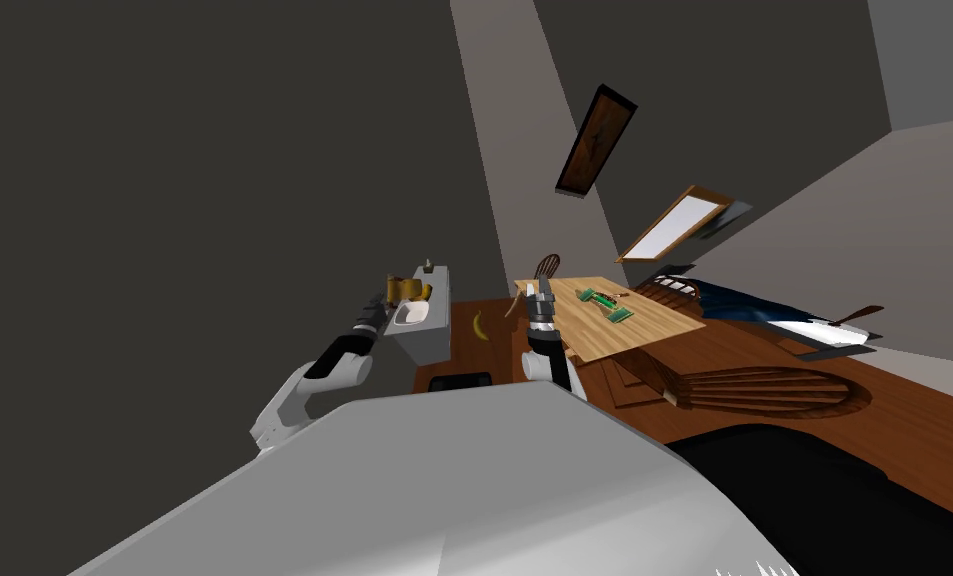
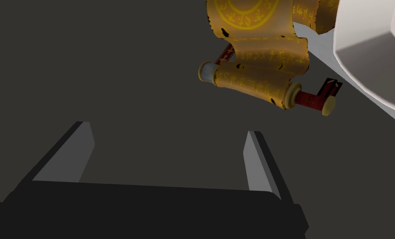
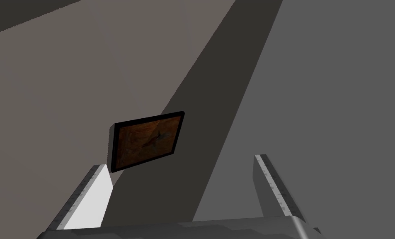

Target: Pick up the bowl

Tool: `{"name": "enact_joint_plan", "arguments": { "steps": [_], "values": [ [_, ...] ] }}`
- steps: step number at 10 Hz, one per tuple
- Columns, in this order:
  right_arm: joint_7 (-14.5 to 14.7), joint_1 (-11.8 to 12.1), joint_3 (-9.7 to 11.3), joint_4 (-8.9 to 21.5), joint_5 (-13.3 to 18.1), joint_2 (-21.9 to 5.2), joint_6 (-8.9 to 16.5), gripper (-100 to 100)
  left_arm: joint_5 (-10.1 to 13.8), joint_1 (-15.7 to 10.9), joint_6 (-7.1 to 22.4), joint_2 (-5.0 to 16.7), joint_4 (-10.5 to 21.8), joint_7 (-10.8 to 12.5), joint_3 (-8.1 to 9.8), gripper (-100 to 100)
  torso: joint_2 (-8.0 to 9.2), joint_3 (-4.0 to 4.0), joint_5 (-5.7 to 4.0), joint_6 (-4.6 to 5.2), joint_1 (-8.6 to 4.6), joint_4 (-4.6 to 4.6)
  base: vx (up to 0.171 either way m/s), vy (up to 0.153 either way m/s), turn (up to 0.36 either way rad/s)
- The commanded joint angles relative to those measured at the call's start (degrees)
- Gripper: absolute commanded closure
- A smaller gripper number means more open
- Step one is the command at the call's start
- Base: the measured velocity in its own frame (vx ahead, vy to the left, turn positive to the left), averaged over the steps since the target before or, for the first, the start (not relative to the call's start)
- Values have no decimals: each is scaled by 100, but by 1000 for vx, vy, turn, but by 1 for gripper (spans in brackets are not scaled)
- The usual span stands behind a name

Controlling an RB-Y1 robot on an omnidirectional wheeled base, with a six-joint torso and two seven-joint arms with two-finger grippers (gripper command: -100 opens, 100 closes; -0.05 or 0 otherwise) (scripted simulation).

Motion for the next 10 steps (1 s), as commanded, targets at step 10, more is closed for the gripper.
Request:
{"name": "enact_joint_plan", "arguments": {
  "steps": [10],
  "values": [
    [0, 0, 0, 0, 0, 0, 0, 0, 201, -291, 1436, -80, 1101, 27, -250, -100, -7, -4, 0, 1, 1, -1, 54, -9, 20]
  ]
}}
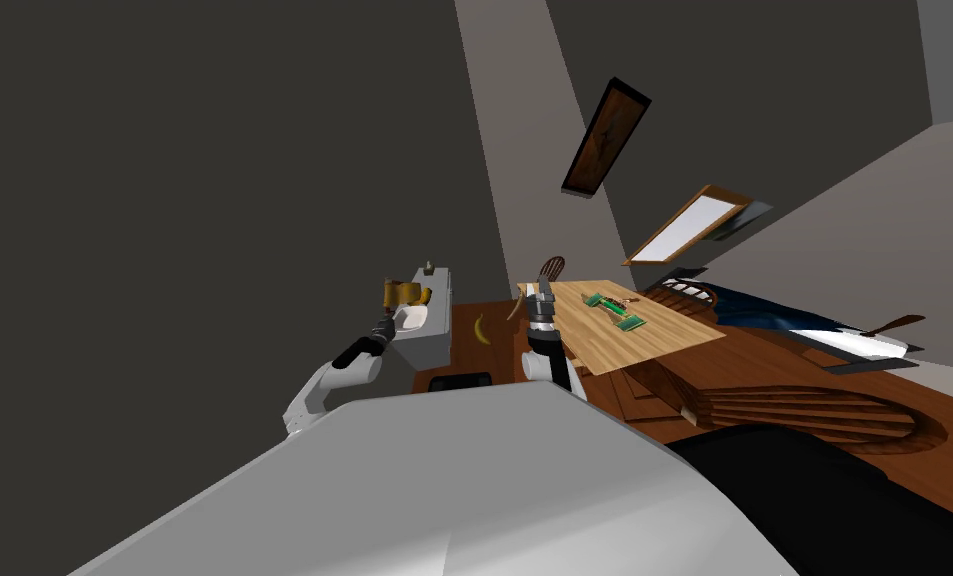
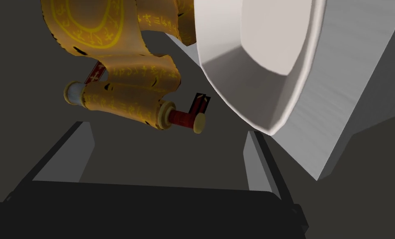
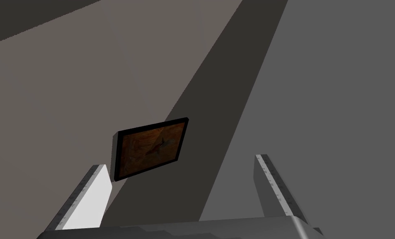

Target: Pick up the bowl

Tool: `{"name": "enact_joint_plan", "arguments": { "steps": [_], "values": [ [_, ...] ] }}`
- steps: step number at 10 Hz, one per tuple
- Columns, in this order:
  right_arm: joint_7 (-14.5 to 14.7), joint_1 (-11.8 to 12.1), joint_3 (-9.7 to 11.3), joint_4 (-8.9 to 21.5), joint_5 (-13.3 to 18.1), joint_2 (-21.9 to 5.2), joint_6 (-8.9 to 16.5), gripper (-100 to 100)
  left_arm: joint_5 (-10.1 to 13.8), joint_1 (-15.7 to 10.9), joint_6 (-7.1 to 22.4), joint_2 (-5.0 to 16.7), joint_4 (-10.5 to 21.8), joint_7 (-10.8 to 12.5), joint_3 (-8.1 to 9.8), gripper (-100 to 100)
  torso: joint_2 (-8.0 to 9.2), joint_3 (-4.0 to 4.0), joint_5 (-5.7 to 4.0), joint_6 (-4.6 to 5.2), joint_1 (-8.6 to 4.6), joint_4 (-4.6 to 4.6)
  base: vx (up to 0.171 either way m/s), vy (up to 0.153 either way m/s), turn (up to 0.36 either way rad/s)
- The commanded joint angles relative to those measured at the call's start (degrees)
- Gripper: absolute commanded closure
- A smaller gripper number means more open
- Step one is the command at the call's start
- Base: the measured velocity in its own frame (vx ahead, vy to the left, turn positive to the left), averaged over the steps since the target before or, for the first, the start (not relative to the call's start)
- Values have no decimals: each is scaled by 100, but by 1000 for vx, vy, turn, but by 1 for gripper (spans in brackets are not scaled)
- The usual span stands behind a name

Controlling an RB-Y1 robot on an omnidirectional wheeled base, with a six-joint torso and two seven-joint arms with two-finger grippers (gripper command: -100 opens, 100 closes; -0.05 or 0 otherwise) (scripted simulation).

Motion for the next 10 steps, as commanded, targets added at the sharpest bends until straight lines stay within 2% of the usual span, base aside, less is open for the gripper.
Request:
{"name": "enact_joint_plan", "arguments": {
  "steps": [1, 3, 4, 9, 10],
  "values": [
    [0, 0, 0, 0, 0, 0, 0, 0, -2, -35, 160, -27, 78, 1, -23, -100, 0, 0, 0, 0, 0, 0, 52, -9, 9],
    [0, 0, 0, 0, 0, 0, 0, 0, 51, -94, 499, -33, 335, 11, -89, -100, 3, 2, 0, 0, -1, 1, 62, -11, 19],
    [0, 0, 0, 0, 0, 0, 0, 0, 51, -94, 499, -33, 335, 11, -89, -100, 1, 0, -1, 0, -1, 0, 50, -8, 8],
    [0, 0, 0, 0, 0, 0, 0, 0, 164, -208, 1163, -106, 855, 29, -237, -100, -2, -1, 0, 0, 1, 0, 64, -9, 18],
    [0, 0, 0, 0, 0, 0, 0, 0, 173, -215, 1206, -120, 890, 31, -248, -100, -2, -2, 0, 0, -1, -1, 57, -11, 13]
  ]
}}
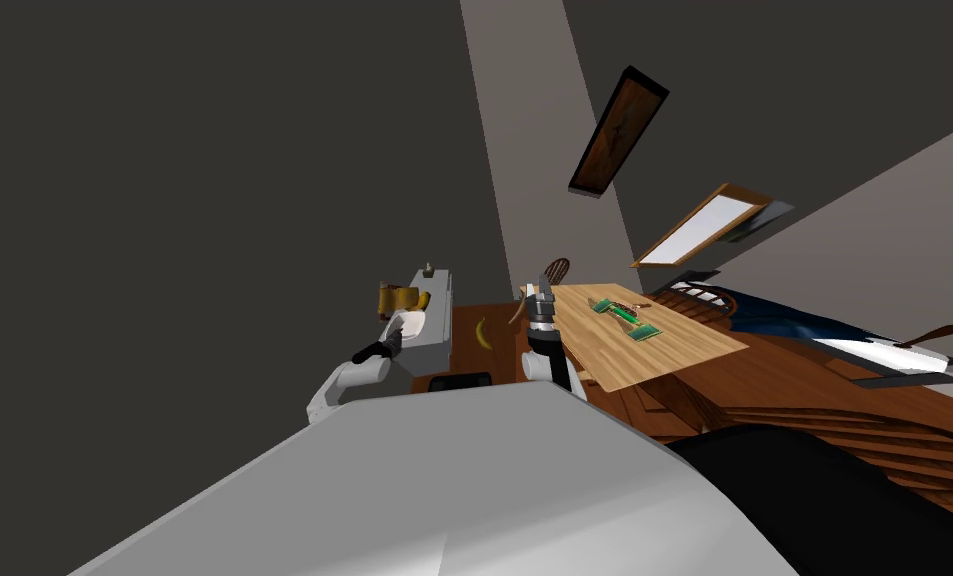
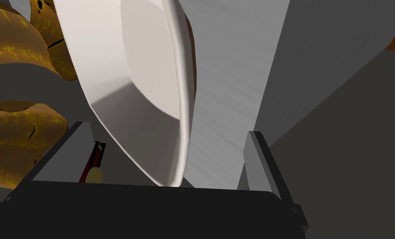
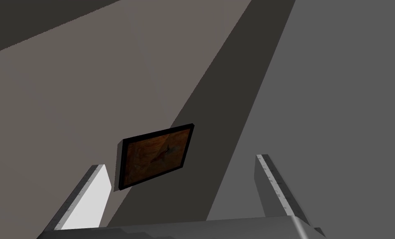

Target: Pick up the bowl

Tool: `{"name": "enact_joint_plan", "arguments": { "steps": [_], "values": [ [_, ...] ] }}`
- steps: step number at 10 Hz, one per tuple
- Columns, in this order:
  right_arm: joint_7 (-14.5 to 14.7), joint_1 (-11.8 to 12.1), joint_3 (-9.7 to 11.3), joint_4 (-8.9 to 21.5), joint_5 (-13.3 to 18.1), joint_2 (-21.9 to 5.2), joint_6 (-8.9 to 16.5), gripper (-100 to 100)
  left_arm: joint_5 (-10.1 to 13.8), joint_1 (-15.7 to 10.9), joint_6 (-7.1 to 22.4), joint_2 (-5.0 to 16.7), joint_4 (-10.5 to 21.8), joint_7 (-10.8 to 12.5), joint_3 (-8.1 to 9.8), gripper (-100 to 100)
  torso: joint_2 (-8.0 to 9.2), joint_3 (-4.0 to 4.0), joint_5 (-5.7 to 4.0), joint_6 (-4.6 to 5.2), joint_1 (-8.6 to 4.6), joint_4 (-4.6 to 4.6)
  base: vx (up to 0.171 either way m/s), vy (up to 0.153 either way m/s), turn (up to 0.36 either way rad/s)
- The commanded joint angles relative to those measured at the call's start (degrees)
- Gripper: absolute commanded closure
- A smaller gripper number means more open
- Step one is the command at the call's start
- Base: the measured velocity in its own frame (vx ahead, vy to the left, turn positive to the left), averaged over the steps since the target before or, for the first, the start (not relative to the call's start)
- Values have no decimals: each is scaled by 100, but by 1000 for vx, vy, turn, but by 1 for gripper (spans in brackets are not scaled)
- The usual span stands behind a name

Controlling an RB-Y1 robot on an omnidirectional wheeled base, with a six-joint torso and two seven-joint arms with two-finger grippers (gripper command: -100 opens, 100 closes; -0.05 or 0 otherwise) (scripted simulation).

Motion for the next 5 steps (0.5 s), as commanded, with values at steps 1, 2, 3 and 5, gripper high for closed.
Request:
{"name": "enact_joint_plan", "arguments": {
  "steps": [1, 2, 3, 5],
  "values": [
    [0, 0, 0, 0, 0, 0, 0, 0, 0, 0, 0, 0, 0, 0, 0, -100, 0, 0, 0, 0, 0, 0, 21, -5, 1],
    [0, 0, 0, 0, 0, 0, 0, 0, -3, -3, 22, -6, 5, 2, -3, 0, 11, 6, 0, 0, 2, 2, 0, 0, 0],
    [0, -1, 0, 0, 0, 0, 0, 0, -25, -71, -110, -34, 197, -8, -1, -100, 19, 11, 0, 0, 4, 4, 23, 7, -9],
    [0, 0, 0, 0, 0, 0, 0, 0, -47, -138, -240, -64, 390, -18, 1, -100, 11, 7, 2, 0, 10, 3, 38, 13, -10]
  ]
}}
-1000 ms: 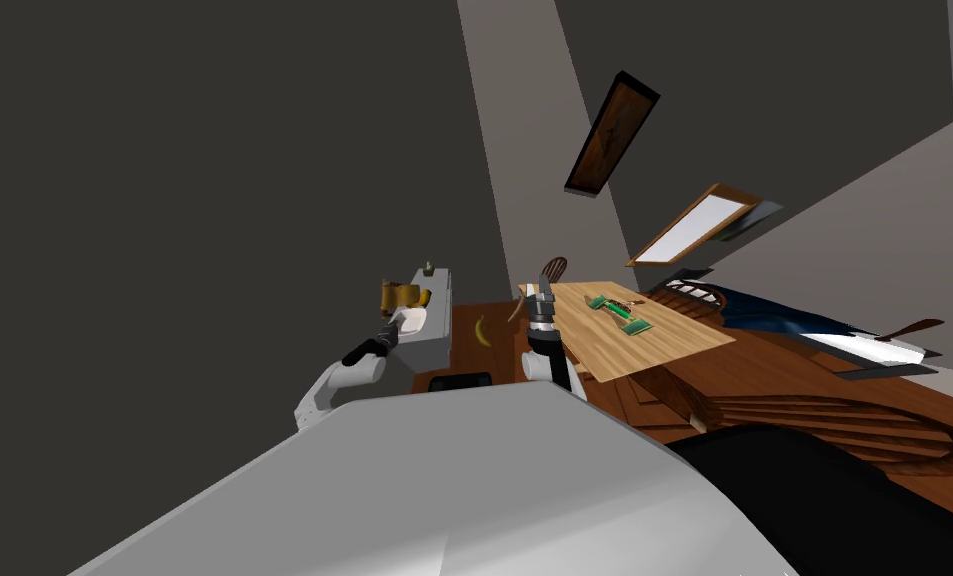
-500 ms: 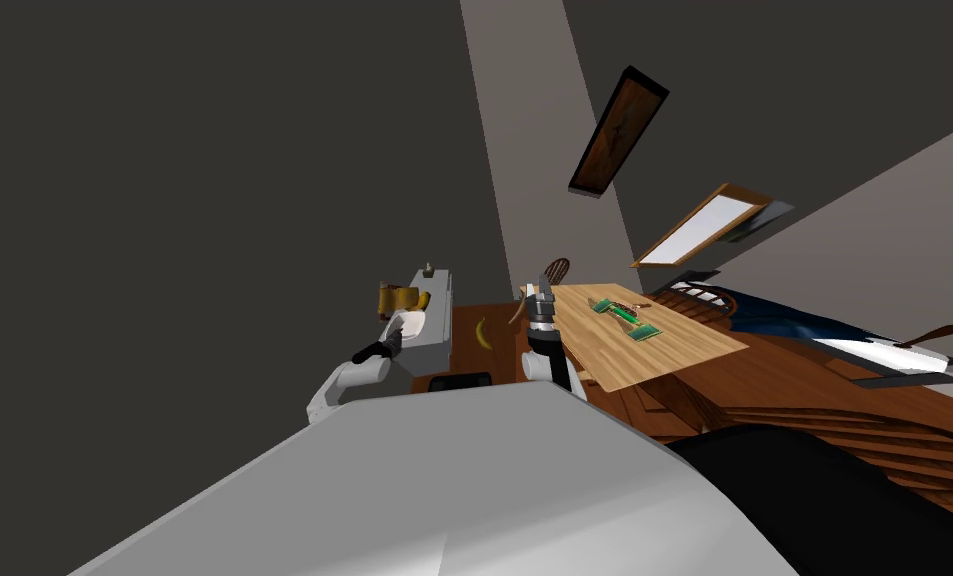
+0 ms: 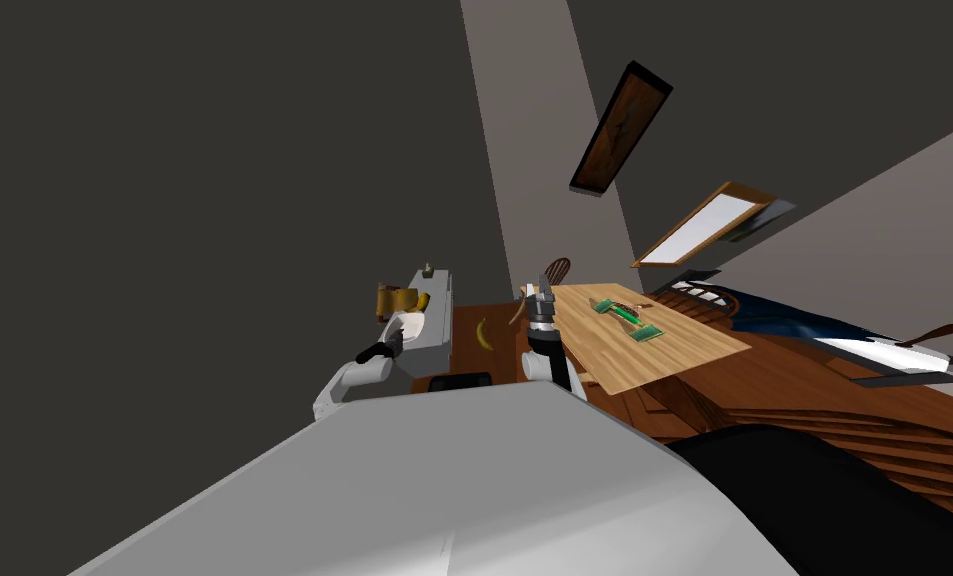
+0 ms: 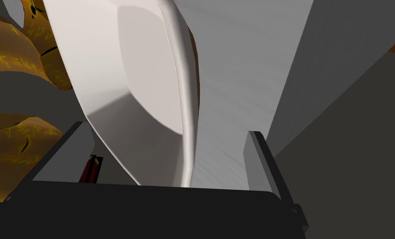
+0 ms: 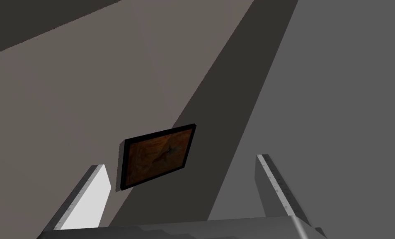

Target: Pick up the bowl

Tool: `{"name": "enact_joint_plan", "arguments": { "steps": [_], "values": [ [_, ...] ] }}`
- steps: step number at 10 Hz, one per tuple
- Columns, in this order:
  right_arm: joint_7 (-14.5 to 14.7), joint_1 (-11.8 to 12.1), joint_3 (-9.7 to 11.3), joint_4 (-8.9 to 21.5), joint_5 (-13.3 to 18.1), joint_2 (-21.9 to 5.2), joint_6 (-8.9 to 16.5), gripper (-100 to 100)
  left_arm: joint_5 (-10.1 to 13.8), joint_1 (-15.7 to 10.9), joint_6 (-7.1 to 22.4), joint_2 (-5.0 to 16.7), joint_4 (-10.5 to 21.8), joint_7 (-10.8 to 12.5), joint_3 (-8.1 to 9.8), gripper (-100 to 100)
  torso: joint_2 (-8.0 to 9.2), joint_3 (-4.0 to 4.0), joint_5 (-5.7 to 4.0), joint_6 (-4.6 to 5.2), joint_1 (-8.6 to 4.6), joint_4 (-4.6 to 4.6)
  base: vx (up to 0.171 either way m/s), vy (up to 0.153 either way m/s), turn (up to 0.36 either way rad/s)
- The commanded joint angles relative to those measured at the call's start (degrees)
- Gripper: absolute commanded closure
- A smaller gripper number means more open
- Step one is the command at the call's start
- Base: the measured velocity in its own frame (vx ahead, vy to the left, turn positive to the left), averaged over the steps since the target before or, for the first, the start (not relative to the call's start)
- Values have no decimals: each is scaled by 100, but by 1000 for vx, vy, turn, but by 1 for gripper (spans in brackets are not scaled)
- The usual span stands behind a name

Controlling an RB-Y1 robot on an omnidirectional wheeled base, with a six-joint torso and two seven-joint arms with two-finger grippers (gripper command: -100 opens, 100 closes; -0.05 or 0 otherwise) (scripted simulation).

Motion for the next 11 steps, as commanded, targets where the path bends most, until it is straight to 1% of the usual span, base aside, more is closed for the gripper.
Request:
{"name": "enact_joint_plan", "arguments": {
  "steps": [1, 2, 6, 7, 8, 9, 10, 11],
  "values": [
    [0, 0, 0, 0, 0, 0, 0, 0, 0, 0, 0, 0, 0, 0, 0, -100, 0, 0, 0, 0, 0, 0, 17, 4, -1],
    [0, 0, 0, 0, 0, 0, 0, 0, -4, -4, -18, -3, 13, -1, -1, 100, 6, 3, -1, 0, -2, 1, 0, 0, 0],
    [0, 0, 0, 0, 0, 0, 0, 0, -3, 4, -8, -3, 19, -1, -1, 100, 18, 13, -4, 2, -8, 9, 0, 0, 0],
    [0, 0, 0, 0, 0, 0, 0, 0, -4, 5, -6, -3, 21, -1, -2, 0, 19, 14, -5, 2, -8, 10, 0, 0, 0],
    [0, 0, 0, 0, 0, 0, 0, 0, 29, 66, 111, 34, -180, 8, -1, 100, 20, 15, -5, 2, -9, 11, -25, -10, 7],
    [0, -1, 0, 0, 0, 0, 0, 0, 40, 100, 176, 49, -277, 13, -2, 100, 30, 21, -8, 1, -14, 14, -47, -11, 12],
    [0, -1, 0, 0, 0, 0, 0, 0, 17, 83, 142, 27, -235, 11, -3, 100, 41, 28, -9, 0, -16, 17, -22, -4, 4],
    [0, -1, 0, 0, 0, 0, 0, 0, 19, 89, 165, 29, -252, 12, -3, 0, 36, 26, -8, 1, -14, 17, 0, 0, 0]
  ]
}}
